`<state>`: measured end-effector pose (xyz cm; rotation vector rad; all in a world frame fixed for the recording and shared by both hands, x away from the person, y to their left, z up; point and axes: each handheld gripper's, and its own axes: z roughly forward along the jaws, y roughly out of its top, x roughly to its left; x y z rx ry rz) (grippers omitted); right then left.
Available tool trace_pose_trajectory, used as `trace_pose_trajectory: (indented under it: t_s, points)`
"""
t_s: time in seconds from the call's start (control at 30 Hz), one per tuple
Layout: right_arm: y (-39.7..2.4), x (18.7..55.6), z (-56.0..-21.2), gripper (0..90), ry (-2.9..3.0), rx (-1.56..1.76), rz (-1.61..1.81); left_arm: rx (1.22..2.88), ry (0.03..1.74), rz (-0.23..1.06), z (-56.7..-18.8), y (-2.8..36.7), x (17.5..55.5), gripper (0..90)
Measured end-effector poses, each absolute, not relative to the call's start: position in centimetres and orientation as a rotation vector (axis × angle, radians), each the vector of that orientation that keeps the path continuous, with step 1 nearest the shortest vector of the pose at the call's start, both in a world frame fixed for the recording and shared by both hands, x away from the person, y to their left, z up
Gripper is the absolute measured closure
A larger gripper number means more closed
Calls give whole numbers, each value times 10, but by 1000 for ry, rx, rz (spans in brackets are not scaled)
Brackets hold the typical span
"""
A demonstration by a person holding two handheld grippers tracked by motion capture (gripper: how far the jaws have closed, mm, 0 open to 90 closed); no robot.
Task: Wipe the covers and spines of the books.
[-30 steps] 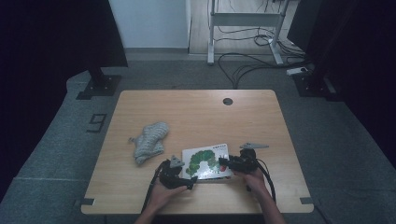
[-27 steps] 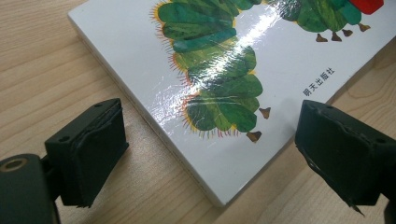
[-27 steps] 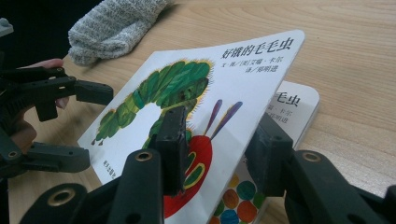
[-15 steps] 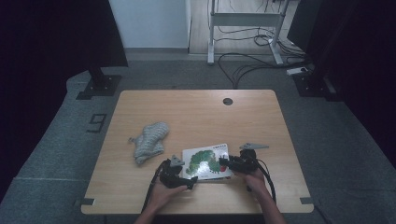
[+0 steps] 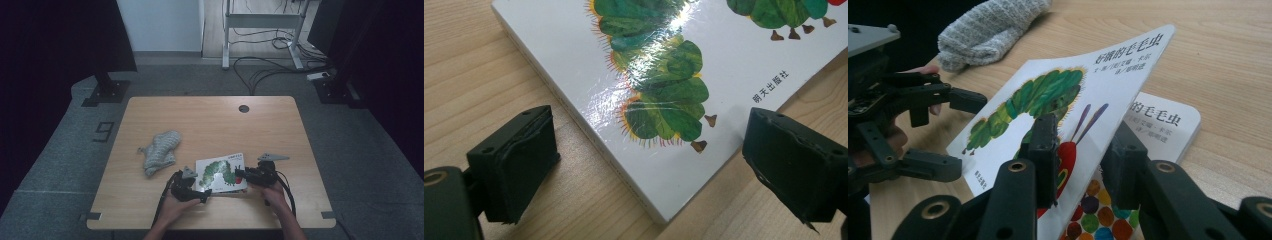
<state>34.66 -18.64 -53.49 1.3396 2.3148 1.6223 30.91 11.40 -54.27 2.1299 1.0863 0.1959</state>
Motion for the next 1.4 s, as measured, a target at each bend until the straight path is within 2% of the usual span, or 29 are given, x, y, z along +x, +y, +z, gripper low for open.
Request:
trace_pose_trajectory:
  t_s: [0.23, 1.4]
  points:
    - [-188, 343, -532, 723, 2308, 1288, 1662, 2129, 1081, 184, -543, 115, 310, 73]
    - [-185, 318, -511, 751, 2293, 1029, 1643, 2150, 1022, 148, -540, 116, 312, 82]
